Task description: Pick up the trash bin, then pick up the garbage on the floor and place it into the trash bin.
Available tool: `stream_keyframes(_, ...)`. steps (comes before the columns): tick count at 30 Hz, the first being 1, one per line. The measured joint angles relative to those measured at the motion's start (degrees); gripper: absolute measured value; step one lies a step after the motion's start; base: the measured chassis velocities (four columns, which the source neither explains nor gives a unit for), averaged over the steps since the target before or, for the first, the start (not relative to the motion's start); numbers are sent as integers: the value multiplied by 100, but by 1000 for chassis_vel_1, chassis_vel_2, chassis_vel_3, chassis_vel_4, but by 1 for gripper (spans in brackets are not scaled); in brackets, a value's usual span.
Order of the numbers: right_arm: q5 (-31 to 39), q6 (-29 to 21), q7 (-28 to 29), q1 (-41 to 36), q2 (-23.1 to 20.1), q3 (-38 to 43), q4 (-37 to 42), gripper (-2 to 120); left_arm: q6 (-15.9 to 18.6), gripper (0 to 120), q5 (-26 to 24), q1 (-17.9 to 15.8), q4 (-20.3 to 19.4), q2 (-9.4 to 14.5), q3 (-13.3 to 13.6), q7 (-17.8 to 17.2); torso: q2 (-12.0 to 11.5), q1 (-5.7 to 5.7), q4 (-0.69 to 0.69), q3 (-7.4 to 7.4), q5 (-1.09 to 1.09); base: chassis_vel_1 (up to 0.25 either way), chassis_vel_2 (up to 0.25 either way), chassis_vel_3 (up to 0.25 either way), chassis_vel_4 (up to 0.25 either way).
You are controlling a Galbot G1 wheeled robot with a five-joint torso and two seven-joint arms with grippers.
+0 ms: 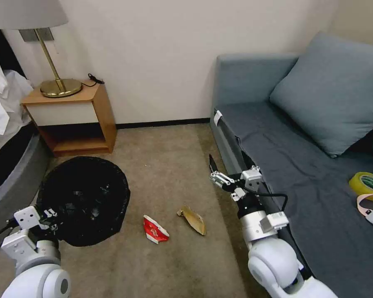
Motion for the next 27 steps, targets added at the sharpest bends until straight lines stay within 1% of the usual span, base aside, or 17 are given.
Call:
stream_keyframes(1, 0, 0, 0, 0, 0, 0, 0, 100, 0, 2, 0, 0, 0, 0, 0, 0, 0, 0, 0, 0, 0, 0, 0, 0, 0)
stream_keyframes(4, 416, 9, -98, 192, -288, -63, -25, 100, 79, 2, -34, 1, -122, -25, 4, 1, 0, 0, -1, 0, 1, 0, 0, 0, 0)
stream_keyframes(9, 655, 22, -123, 402, -393, -171, -115, 100, 86, 2, -38, 20, -147, -38, 20, 2, 0, 0, -2, 0, 1, 0, 0, 0, 0)
stream_keyframes(11, 813, 22, -175, 698, -451, -348, -258, 100, 64, 2, -41, 50, -147, -46, 2, 4, 0, 0, -2, 0, 0, 0, 0, 0, 0)
stream_keyframes(12, 813, 22, -175, 698, -451, -348, -258, 100, 64, 2, -41, 50, -147, -46, 2, 4, 0, 0, -2, 0, 0, 0, 0, 0, 0)
stream_keyframes(15, 1032, -41, -206, 1303, -517, -802, -603, 100, 44, 2, -97, 70, -173, -50, -87, 9, 0, 0, 0, 0, 0, 0, 0, 0, 0)
stream_keyframes(17, 1092, -84, -191, 1439, -531, -936, -684, 100, 45, 2, -126, 70, -190, -49, -116, 9, 0, 0, 0, 0, 0, 0, 0, 0, 0)
stream_keyframes(21, 1358, -250, -99, 1928, -640, -1527, -1093, 100, 72, 2, -224, 110, -265, -32, -256, 9, 0, 0, -1, 0, 0, 0, 0, 0, 0)
stream_keyframes(22, 1358, -250, -99, 1928, -640, -1527, -1093, 100, 72, 2, -224, 110, -265, -32, -256, 9, 0, 0, -1, 0, 0, 0, 0, 0, 0)
stream_keyframes(26, 1549, -343, -139, 2763, -767, -2375, -1694, 100, 84, 2, -315, 145, -351, -24, -384, 13, 0, 0, -1, 0, -1, 0, 0, 0, 0)
stream_keyframes(27, 1549, -343, -139, 2763, -767, -2375, -1694, 100, 84, 2, -315, 145, -351, -24, -384, 13, 0, 0, -1, 0, -1, 0, 0, 0, 0)
